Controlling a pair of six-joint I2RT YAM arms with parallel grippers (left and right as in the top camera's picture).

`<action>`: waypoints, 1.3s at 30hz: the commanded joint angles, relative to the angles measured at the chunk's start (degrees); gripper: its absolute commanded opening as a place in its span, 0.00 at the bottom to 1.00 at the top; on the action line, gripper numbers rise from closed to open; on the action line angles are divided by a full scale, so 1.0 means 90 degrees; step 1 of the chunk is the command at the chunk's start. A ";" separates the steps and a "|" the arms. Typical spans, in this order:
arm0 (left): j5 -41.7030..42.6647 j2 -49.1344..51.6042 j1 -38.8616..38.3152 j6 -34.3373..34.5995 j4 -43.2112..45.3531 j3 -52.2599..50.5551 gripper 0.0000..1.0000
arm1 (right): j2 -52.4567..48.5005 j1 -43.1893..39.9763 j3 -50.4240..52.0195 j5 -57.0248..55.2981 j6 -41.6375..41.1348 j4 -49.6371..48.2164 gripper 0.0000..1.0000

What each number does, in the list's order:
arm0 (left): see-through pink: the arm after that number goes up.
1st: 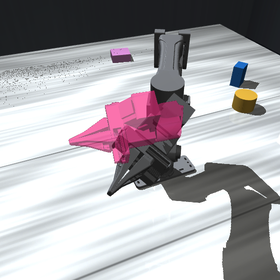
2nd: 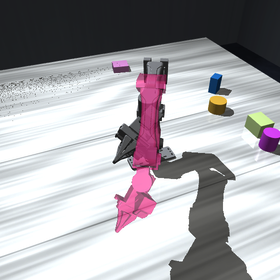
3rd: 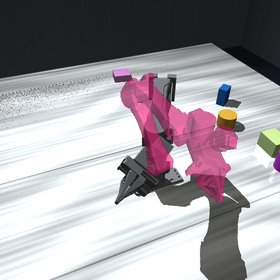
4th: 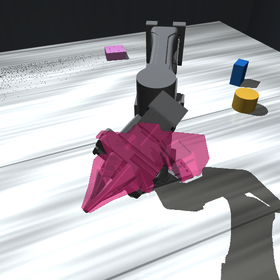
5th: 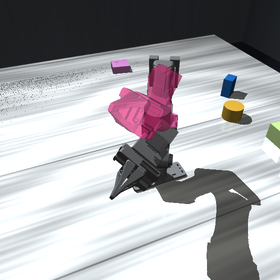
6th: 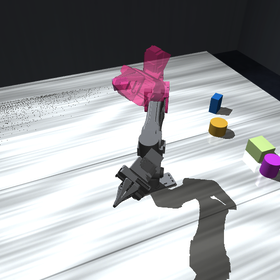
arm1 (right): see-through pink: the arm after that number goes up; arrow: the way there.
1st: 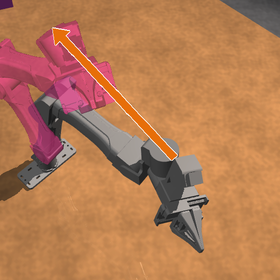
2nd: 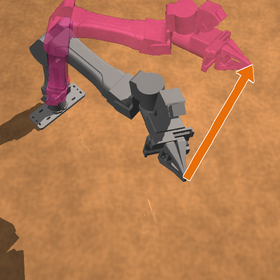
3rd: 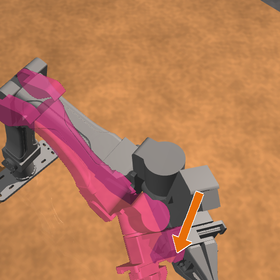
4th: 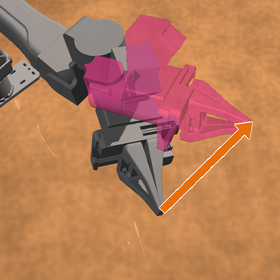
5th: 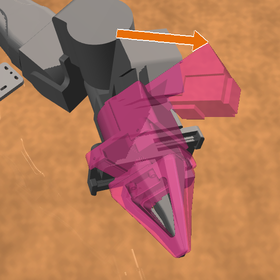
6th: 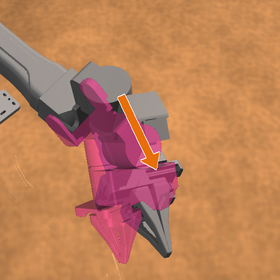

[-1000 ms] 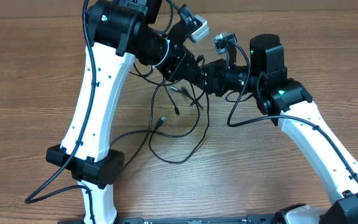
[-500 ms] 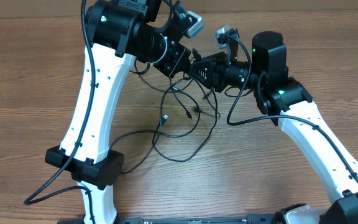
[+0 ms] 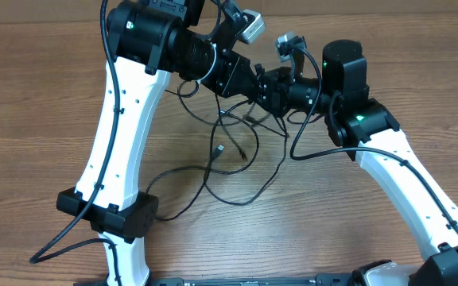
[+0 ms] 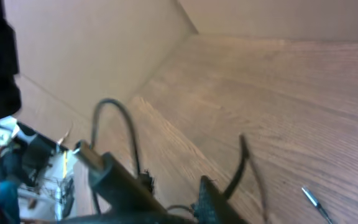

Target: Untangle cables

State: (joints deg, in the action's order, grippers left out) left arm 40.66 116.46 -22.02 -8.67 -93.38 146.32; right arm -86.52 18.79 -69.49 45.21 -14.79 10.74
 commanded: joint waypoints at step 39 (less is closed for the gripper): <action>-0.0797 -0.0170 0.0359 -0.2582 -0.0379 0.0121 0.04 | 0.0087 0.0000 0.0010 -0.1736 -0.0022 0.1115 0.04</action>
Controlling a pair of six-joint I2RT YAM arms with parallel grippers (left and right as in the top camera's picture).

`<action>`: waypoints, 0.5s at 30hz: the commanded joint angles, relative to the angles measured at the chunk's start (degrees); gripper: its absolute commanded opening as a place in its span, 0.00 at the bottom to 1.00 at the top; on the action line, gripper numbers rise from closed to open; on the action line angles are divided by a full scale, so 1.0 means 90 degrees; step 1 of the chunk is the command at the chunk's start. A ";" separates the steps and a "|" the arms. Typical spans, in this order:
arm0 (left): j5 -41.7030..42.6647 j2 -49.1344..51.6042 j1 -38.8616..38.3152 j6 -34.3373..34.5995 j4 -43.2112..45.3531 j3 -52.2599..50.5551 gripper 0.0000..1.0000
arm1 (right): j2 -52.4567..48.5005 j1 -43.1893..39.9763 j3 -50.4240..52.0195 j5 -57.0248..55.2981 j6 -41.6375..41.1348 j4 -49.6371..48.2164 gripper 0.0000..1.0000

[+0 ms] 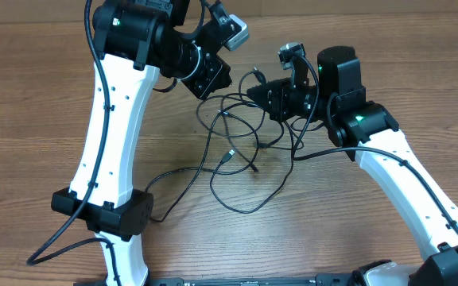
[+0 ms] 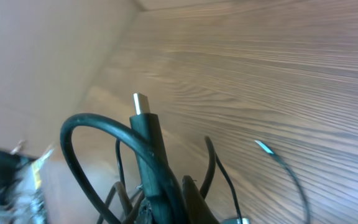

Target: Untangle cables

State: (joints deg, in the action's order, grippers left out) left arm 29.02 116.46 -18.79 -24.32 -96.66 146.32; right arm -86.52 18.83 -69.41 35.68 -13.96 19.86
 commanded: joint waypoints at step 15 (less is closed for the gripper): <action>-0.0357 0.0012 -0.0461 -0.1664 0.0002 0.0117 0.20 | 0.0087 0.0321 0.0000 0.0491 -0.0112 0.0658 0.04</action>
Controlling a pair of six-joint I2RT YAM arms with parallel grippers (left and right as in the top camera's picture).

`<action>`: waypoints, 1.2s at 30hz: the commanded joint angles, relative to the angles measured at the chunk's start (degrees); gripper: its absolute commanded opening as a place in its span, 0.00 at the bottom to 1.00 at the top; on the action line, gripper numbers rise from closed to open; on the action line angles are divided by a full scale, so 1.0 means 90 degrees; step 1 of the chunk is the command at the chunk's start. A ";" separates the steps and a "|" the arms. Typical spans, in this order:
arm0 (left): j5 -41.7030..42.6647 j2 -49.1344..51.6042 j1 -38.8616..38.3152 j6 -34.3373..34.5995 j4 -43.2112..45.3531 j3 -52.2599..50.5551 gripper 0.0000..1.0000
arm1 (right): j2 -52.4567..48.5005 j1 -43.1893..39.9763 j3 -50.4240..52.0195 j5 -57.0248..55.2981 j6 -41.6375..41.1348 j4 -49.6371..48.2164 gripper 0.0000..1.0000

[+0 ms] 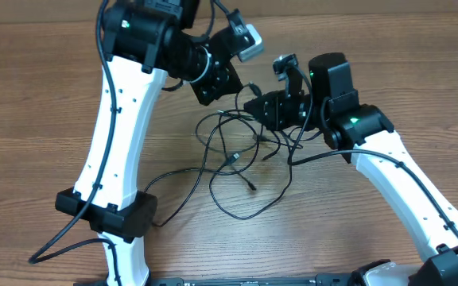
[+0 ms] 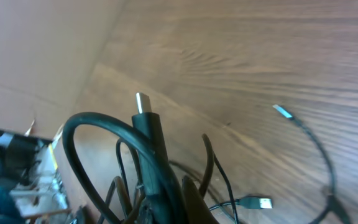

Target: Untangle cables

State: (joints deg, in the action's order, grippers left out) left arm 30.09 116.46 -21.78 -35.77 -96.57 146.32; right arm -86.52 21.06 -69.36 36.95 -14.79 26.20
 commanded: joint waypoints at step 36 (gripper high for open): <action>-0.1707 0.0675 -0.0078 -0.0406 0.0461 0.0117 0.32 | 0.0087 0.0070 -0.0005 0.3123 0.1831 0.0731 0.04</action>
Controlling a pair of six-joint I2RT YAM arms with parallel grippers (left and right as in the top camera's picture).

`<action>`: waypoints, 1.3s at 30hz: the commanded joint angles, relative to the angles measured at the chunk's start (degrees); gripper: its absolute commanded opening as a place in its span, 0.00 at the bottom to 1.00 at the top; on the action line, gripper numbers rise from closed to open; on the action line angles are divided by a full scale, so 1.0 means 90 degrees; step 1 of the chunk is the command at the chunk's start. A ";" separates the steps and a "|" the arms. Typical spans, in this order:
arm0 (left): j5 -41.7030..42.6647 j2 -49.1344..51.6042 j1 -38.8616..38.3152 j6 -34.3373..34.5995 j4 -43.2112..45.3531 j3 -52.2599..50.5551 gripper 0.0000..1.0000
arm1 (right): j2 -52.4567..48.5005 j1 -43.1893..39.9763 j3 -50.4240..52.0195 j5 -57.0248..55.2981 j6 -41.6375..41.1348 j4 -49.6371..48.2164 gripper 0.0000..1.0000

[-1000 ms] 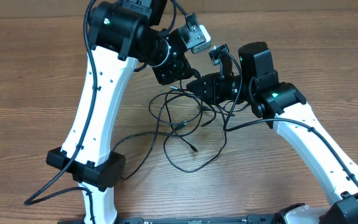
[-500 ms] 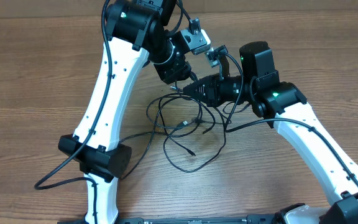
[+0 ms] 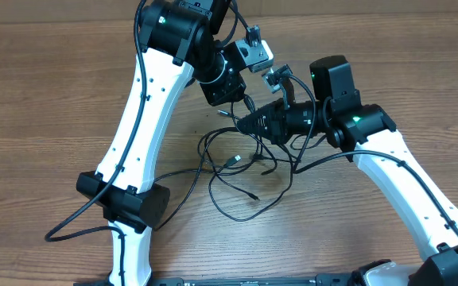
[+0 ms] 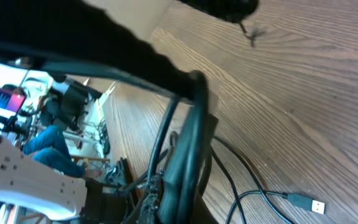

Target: Untangle cables

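Note:
A tangle of thin black cables [image 3: 237,171] lies on the wooden table, with loops spreading toward the front and a USB plug [image 3: 231,161] in the middle. My right gripper [image 3: 246,124] points left over the tangle and is shut on a thick black cable [image 4: 188,149] that rises between its jaws [image 4: 178,186]. My left gripper [image 3: 243,101] hangs just above and behind the right one, almost touching it. Its jaws are hidden from the overhead view. In the right wrist view the left arm [image 4: 123,43] fills the top as a dark shape. A USB plug [image 4: 304,203] lies on the wood.
The left arm's white links [image 3: 137,135] and dark elbow [image 3: 126,205] stand over the table's left half, with a loose cable [image 3: 70,230] trailing below. The right arm's white link [image 3: 404,183] crosses the right side. Bare wood [image 3: 38,95] lies to the far left.
My left gripper has moved right and down, close over the right gripper. The right gripper has reached further left and lower. The upright plug end no longer shows in the right wrist view.
Both grippers first met over the back of the tangle. Then they stood apart, the left one drawn back to the left, with cables strung between and a plug end standing up in the right jaws. Now they are close together again, and the tangle lies looser.

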State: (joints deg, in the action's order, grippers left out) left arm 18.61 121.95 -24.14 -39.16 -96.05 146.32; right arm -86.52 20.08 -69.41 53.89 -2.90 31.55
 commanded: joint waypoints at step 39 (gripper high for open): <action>0.1695 0.0066 0.0695 0.1379 -0.0085 0.0117 0.04 | 0.0087 0.0036 0.0000 0.1158 0.0294 -0.1309 0.04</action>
State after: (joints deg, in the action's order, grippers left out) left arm 33.87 121.95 -19.07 -28.40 -97.08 146.32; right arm -86.74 19.86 -69.36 60.82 -0.27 20.40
